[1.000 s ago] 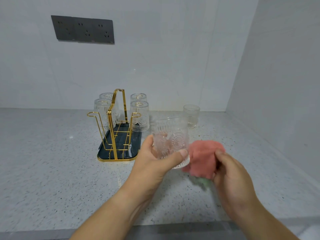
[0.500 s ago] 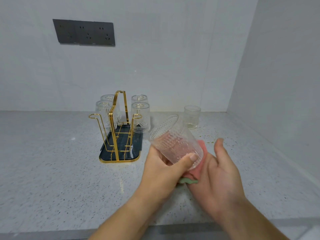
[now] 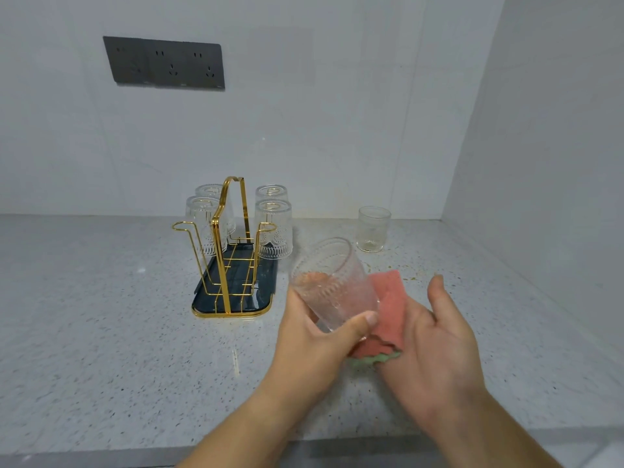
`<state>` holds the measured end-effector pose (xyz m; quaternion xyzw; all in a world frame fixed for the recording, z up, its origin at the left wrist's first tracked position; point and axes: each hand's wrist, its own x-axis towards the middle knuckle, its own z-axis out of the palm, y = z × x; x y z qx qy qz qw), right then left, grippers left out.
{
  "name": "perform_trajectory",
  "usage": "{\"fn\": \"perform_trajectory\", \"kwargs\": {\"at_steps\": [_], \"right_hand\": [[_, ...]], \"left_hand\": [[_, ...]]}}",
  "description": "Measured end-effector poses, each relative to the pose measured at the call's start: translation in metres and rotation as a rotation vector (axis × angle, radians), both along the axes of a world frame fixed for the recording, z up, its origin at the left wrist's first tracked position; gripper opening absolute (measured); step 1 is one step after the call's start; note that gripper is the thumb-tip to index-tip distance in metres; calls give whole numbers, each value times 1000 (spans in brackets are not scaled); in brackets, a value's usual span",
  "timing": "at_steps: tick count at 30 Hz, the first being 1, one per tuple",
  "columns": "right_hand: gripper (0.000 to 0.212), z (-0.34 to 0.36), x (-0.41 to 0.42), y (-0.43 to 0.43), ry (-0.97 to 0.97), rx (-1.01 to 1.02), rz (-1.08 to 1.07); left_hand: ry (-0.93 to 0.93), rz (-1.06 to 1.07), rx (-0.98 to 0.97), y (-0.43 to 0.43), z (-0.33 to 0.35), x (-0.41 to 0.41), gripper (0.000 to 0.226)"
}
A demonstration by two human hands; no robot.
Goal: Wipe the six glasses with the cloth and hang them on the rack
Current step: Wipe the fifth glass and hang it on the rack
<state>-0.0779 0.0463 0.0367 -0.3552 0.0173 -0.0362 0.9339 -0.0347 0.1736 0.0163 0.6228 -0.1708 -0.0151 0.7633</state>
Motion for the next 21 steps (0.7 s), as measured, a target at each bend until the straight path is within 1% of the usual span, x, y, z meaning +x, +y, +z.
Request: {"fn": "perform_trajectory", "kwargs": {"at_steps": [3,5,8,12,14,17,19,21], "right_hand": [[82,4,2,4,91,37,-111],[79,4,0,6,103,70,-116],[80,0,-2,7,67,100,-89],[80,-2,-3,7,66,100,11],[82,-4,-5,10,96,97,46],[85,-16,-8,16,49,120,120],[89,-20,-10,22,36,76,121],[87,-21,-11,26,26,44,66]], "left_hand": [[43,-98,-26,-9,2,-12,67],[67,-134,-48,-11,4,-13,60],[110,-163,-93,-9,4,-16,56],[111,-142,-133,-9,-1,-17,57],[78,-95,-127,-9,1,-13,59],[58,-19,-127,-7,4,-4,60],[42,22,-127,-6,4,1,60],[39,45,-131,-7,2,0,60]]}}
